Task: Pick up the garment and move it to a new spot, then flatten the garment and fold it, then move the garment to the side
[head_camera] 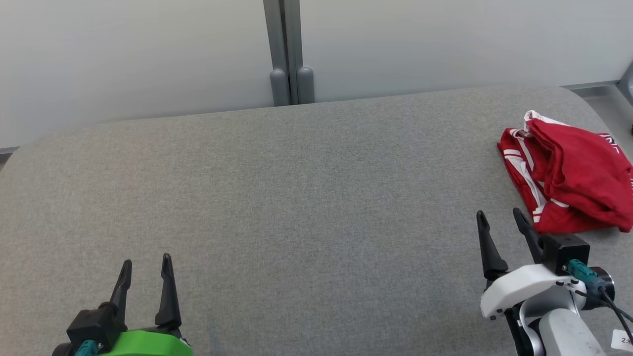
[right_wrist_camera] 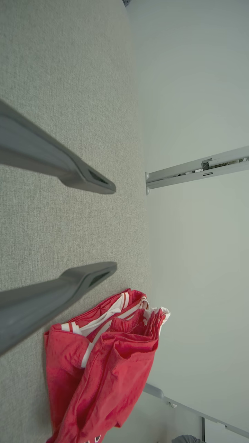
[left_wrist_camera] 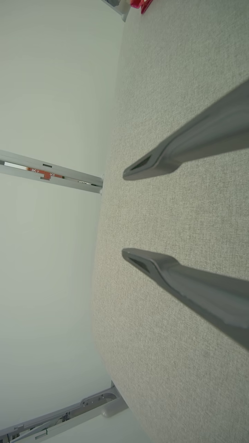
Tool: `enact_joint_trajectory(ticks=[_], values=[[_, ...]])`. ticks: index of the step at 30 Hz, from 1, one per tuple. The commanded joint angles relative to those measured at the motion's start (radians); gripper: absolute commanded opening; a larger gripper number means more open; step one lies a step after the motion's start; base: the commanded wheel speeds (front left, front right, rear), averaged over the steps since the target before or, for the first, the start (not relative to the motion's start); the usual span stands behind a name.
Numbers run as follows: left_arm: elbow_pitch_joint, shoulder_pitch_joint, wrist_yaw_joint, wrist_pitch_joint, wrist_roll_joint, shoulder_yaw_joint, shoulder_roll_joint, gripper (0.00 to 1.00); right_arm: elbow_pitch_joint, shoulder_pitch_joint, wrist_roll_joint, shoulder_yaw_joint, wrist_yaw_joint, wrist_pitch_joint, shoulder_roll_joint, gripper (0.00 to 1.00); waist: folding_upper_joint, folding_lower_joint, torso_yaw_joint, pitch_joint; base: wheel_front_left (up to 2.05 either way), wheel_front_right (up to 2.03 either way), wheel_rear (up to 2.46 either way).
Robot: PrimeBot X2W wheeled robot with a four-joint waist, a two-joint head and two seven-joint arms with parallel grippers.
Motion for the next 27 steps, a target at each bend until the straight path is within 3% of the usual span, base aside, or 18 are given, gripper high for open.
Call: enact_joint_trajectory(ticks=[1,10,11,17,27], values=[[0.001,-0.01,-0.002,0.0,0.002,-0.001,0.003,1.0,-0.001,0.014,-0.003,-0.002,-0.002,0.002,0.005,1.0,0.0,0.0001,0.0,0.0,0.0,0.0,0.0],[0.011,-0.02,-0.007,0.0,0.01,-0.003,0.003,1.0,0.006,0.009,-0.005,0.0,-0.002,-0.004,0.015,1.0,0.0,0.0001,0.002,0.001,0.0,0.0,0.0],[0.012,-0.021,-0.008,0.0,0.01,-0.002,0.003,0.0,0.007,0.009,-0.005,0.001,-0.002,-0.004,0.016,0.0,0.0,0.0001,0.002,0.001,0.0,0.0,0.0],[0.059,0.013,-0.002,0.005,0.0,-0.003,-0.006,0.0,0.051,0.029,0.006,0.001,0.0,0.004,0.026,0.0,0.0,0.0001,0.002,0.001,0.0,0.0,0.0],[0.055,-0.01,-0.006,0.057,-0.184,0.011,-0.005,0.0,0.037,0.024,0.199,-0.019,0.0,0.046,0.029,0.0,0.0,0.0001,0.004,0.002,0.0,0.0,0.0]])
